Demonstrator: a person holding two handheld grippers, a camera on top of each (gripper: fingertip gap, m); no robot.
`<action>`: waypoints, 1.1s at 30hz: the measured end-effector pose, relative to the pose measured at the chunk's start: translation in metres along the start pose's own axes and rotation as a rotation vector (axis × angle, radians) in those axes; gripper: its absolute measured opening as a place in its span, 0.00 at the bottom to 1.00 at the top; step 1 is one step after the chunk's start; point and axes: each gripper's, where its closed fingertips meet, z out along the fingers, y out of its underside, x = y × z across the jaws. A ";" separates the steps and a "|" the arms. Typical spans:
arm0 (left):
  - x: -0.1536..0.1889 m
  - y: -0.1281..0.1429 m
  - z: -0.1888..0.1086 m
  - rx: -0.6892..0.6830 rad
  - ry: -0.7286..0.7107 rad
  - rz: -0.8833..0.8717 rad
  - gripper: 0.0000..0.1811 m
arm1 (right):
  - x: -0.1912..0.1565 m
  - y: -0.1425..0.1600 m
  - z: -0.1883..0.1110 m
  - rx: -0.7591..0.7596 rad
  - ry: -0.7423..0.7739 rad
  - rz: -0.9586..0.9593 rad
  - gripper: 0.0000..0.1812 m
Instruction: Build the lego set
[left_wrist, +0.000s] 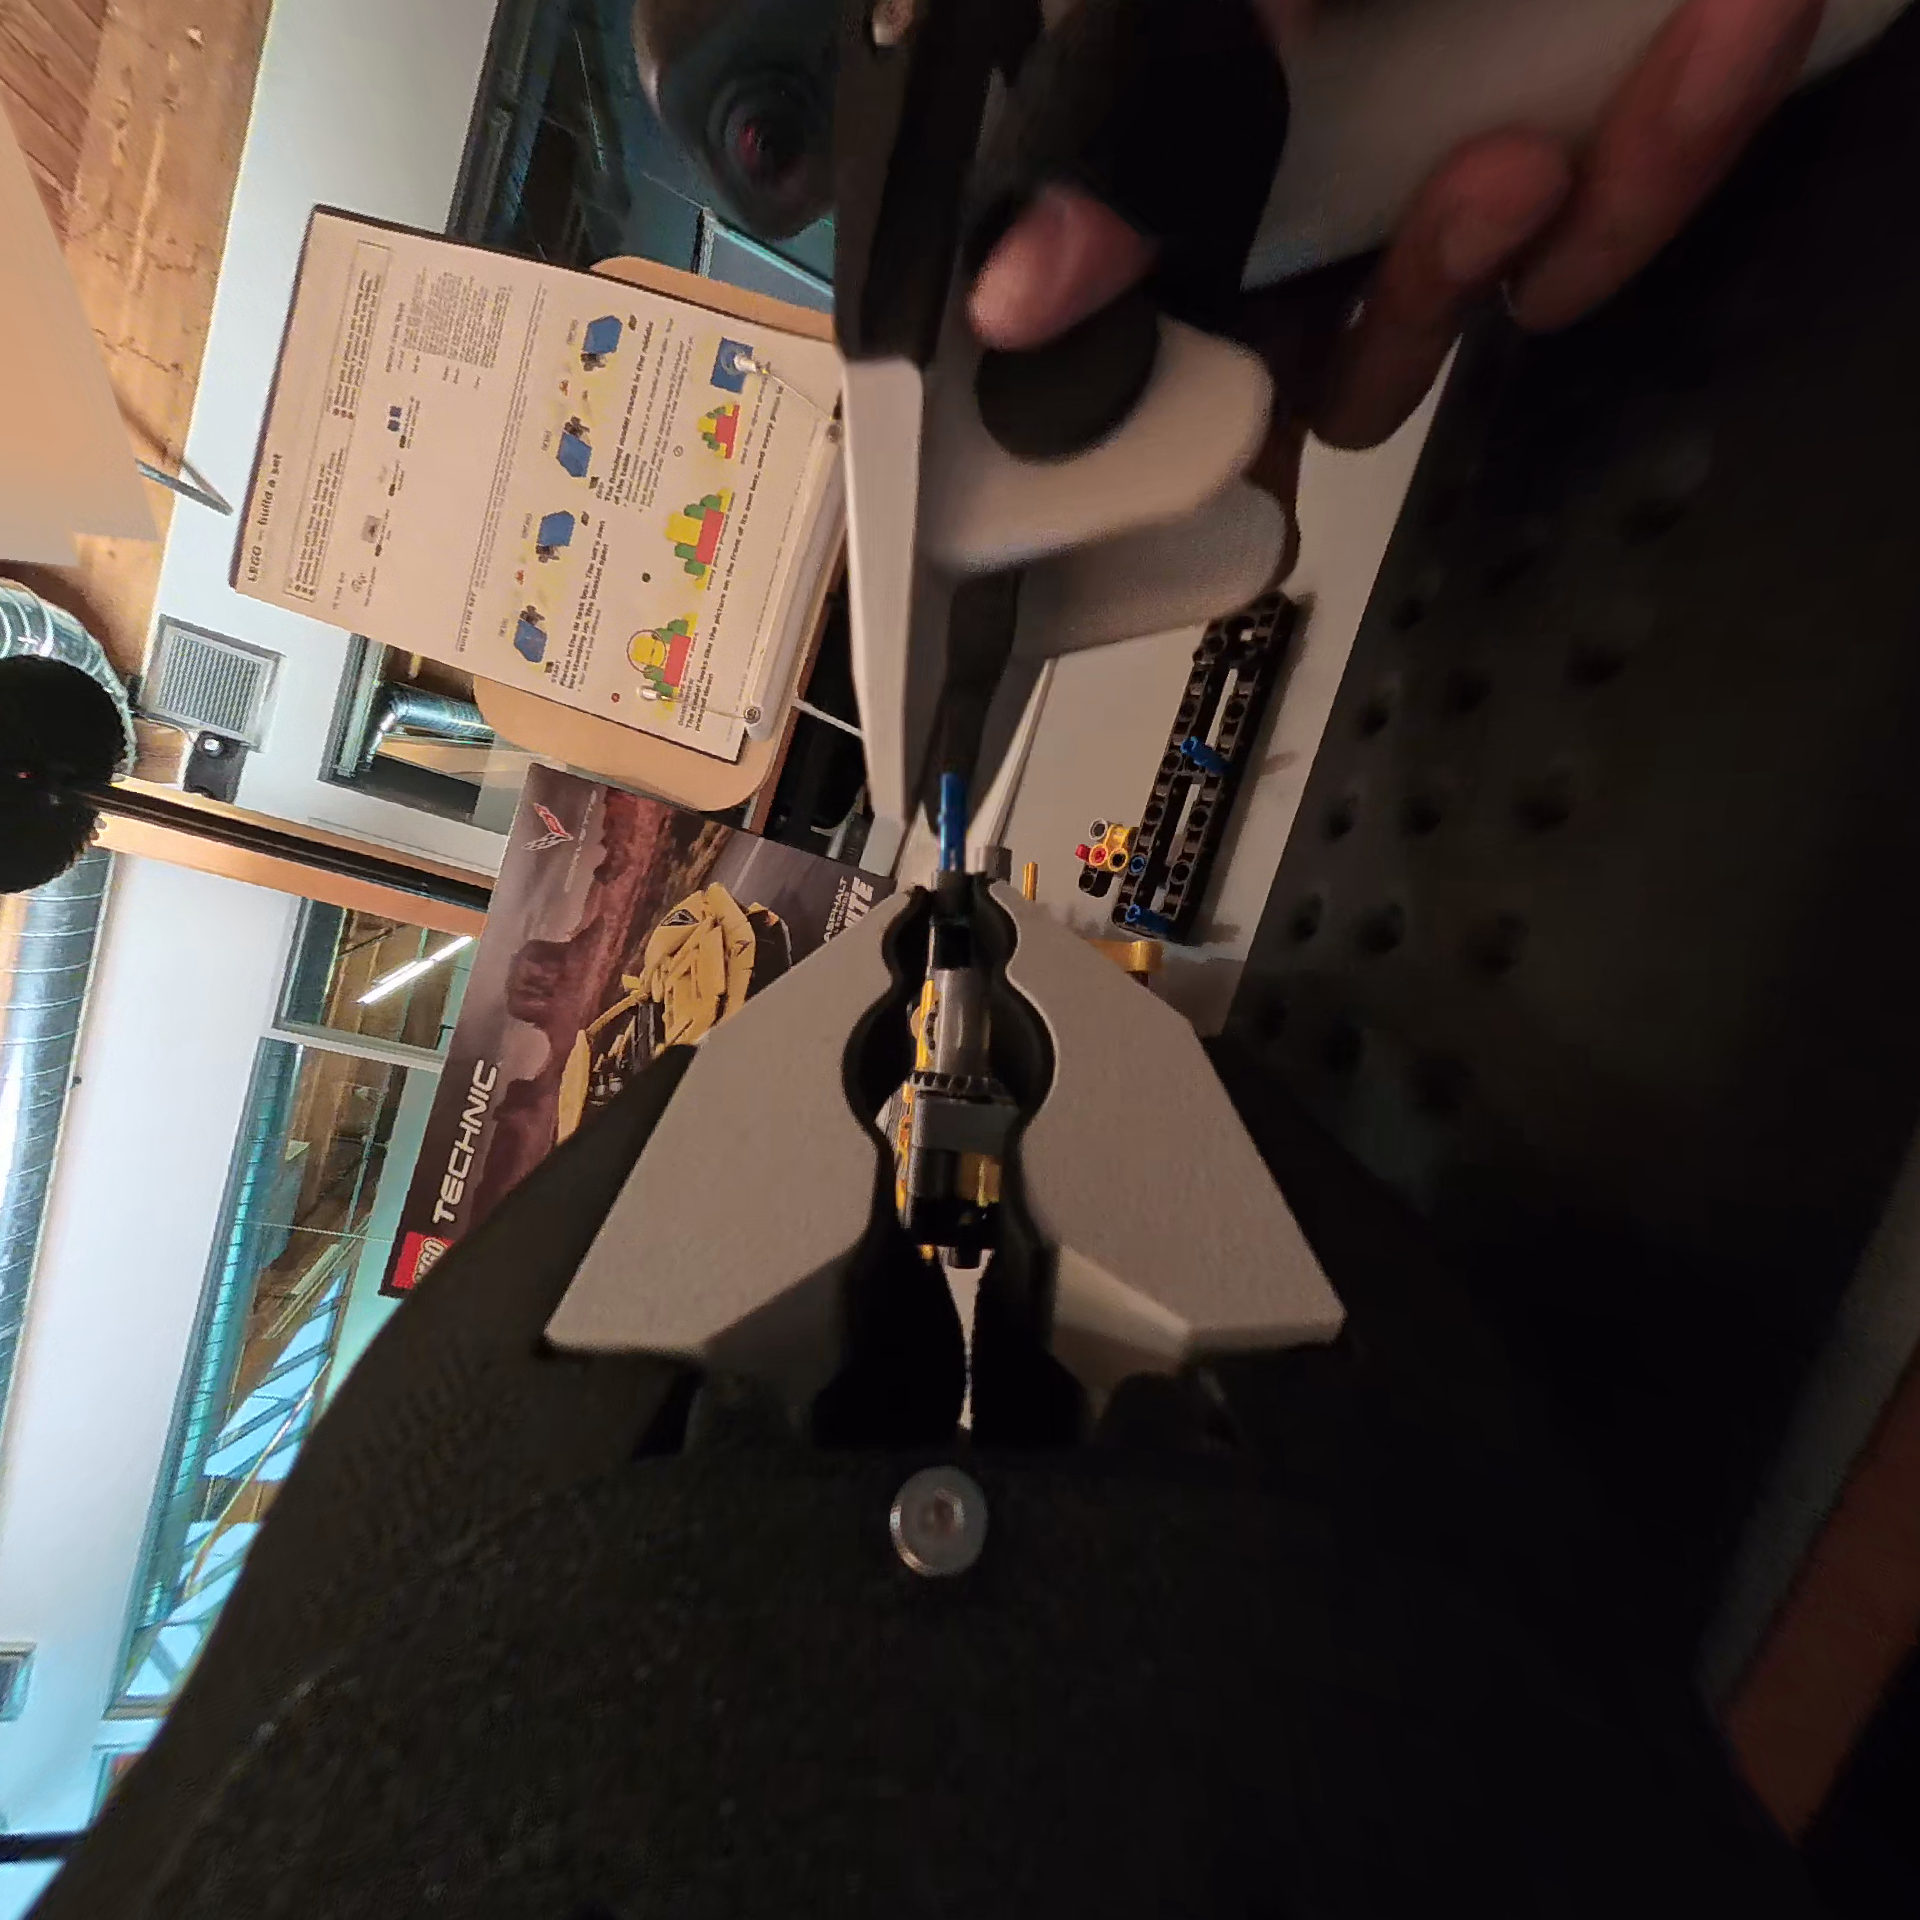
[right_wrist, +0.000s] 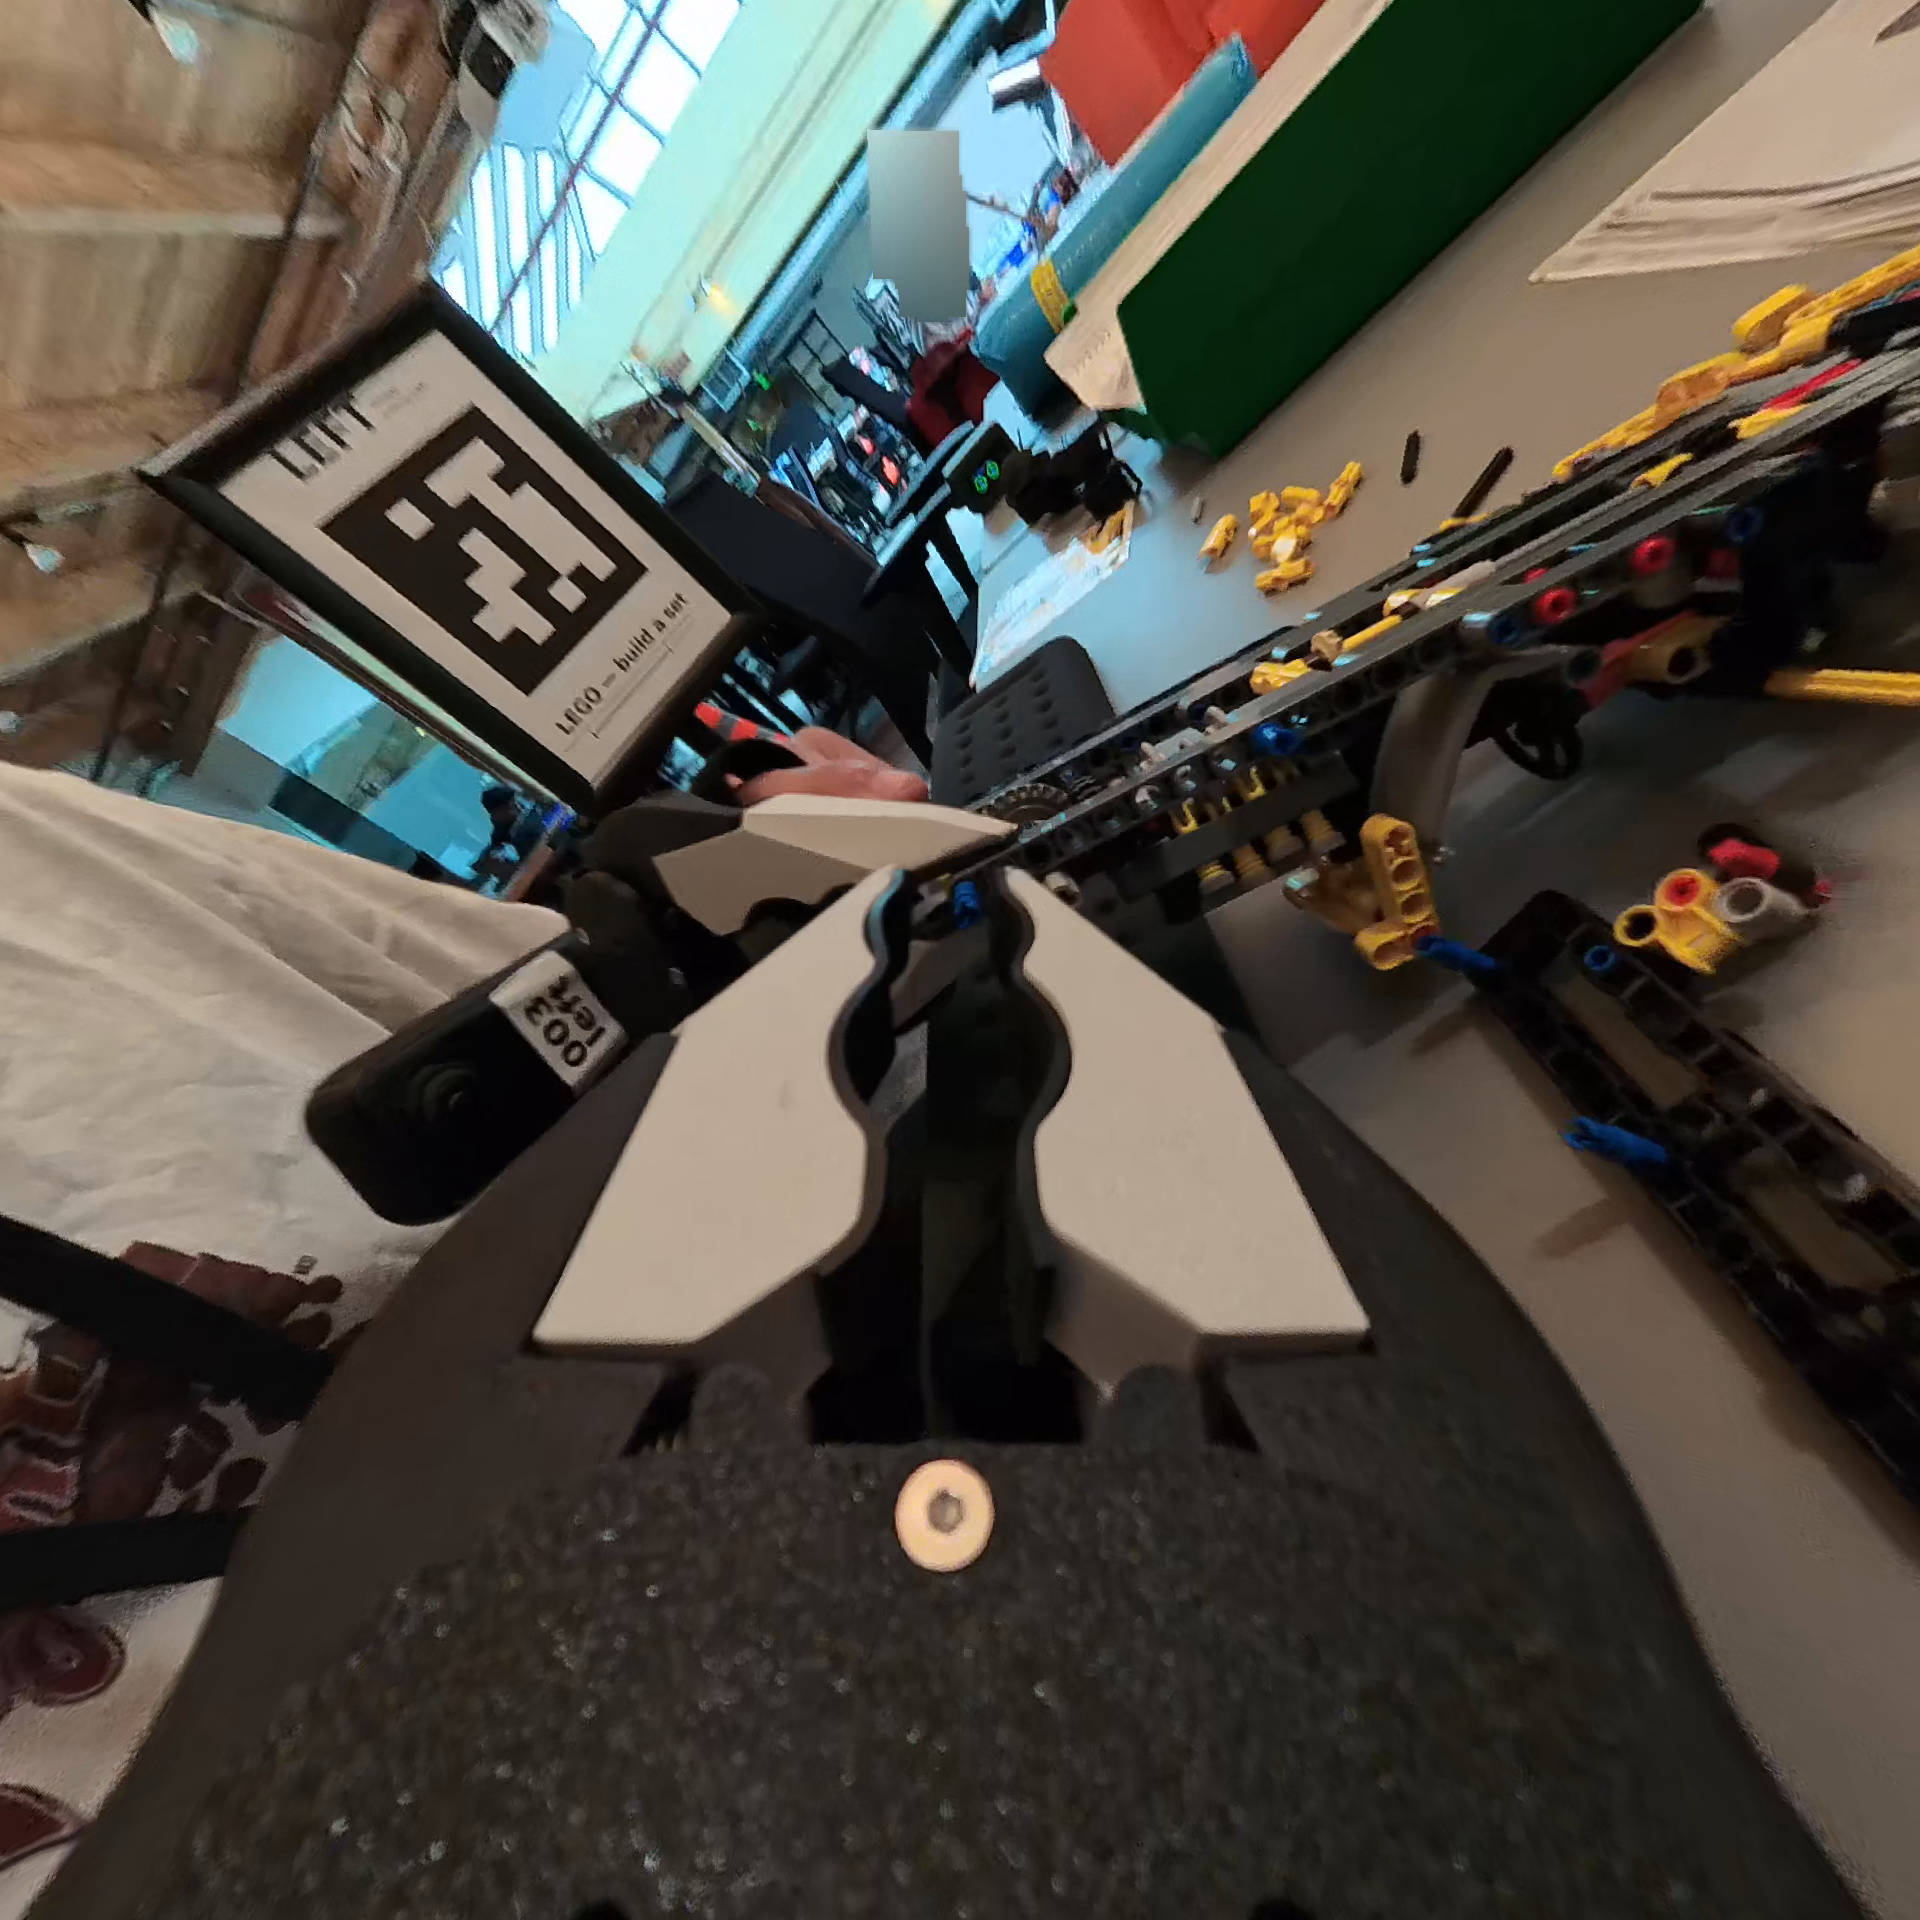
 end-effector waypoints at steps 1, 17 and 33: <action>0.000 0.001 0.000 0.003 -0.002 -0.004 0.04 | 0.001 -0.002 -0.005 0.016 -0.005 0.015 0.08; 0.001 -0.001 -0.001 0.008 -0.005 0.010 0.03 | 0.002 0.008 0.001 -0.063 0.032 -0.046 0.02; 0.003 -0.007 0.002 0.045 0.018 -0.078 0.05 | 0.002 0.007 -0.002 -0.053 -0.017 0.036 0.02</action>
